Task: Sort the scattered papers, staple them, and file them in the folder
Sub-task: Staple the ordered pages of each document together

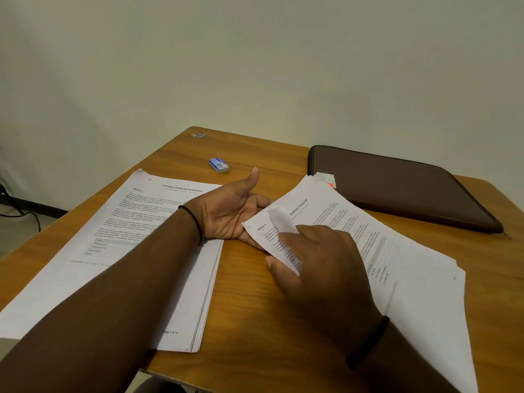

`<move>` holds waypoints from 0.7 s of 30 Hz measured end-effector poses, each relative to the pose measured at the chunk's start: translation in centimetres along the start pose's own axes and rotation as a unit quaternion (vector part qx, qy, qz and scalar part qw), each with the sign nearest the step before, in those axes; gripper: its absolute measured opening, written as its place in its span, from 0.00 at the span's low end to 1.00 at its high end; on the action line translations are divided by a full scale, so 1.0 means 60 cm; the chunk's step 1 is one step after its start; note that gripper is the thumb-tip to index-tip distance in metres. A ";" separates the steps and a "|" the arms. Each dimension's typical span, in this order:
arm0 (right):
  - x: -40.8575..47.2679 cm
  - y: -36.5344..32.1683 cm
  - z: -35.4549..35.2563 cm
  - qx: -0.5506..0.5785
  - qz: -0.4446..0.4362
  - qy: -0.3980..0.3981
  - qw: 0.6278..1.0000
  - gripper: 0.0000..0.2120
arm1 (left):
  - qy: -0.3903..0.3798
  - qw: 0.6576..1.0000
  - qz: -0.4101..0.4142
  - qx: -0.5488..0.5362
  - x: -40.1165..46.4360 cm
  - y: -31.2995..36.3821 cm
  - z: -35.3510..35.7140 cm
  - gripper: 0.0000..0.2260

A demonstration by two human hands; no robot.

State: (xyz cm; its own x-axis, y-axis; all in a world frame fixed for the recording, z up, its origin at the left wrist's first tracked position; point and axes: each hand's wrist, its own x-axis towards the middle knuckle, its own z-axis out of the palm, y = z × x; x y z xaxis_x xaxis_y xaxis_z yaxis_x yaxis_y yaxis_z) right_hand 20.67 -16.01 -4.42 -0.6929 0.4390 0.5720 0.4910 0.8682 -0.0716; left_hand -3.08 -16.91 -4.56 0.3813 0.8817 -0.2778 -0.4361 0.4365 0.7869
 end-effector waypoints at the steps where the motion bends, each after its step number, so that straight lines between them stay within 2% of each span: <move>1: -0.001 -0.003 0.002 -0.002 -0.007 -0.009 1.000 0.17 | 0.001 1.000 0.001 0.000 -0.001 0.000 0.000 0.42; 4: -0.002 -0.001 0.006 0.010 -0.020 0.001 1.000 0.10 | 0.002 1.000 0.001 0.007 -0.002 0.001 -0.001 0.43; 6: -0.001 0.005 0.003 0.026 0.000 0.001 1.000 0.10 | 0.007 1.000 0.000 0.011 -0.001 0.001 0.001 0.44; 9: 0.003 0.006 -0.012 0.085 0.072 -0.038 0.993 0.12 | 0.011 1.000 0.004 0.011 -0.003 0.000 0.004 0.43; 11: 0.004 0.009 -0.019 0.142 0.148 -0.087 0.975 0.14 | 0.010 1.000 0.004 0.007 -0.005 0.000 0.006 0.42; 12: 0.003 0.009 -0.022 0.168 0.178 -0.083 0.966 0.13 | 0.010 1.000 0.004 0.005 -0.006 0.000 0.006 0.41; 14: 0.004 0.007 -0.029 0.201 0.210 -0.007 0.957 0.09 | 0.026 1.000 0.004 0.000 -0.006 -0.001 0.006 0.41; 18: 0.009 0.013 -0.044 0.205 0.217 0.162 0.940 0.27 | 0.047 0.999 0.005 -0.005 -0.004 -0.001 0.013 0.41; 20: 0.011 0.014 -0.045 0.167 0.196 0.178 0.950 0.29 | 0.060 0.998 0.009 0.002 -0.006 -0.001 0.014 0.40; 21: 0.011 0.011 -0.042 0.165 0.185 0.153 0.957 0.29 | 0.064 0.998 0.008 0.002 -0.007 -0.001 0.013 0.40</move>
State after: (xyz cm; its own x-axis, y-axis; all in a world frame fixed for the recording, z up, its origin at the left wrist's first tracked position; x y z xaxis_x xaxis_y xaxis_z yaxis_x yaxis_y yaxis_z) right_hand 21.88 -15.74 -2.01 -0.2912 0.6858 0.6670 0.4448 0.7143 -0.5402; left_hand -2.59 -17.47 -4.07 0.2669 0.9044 -0.3328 -0.4372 0.4214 0.7945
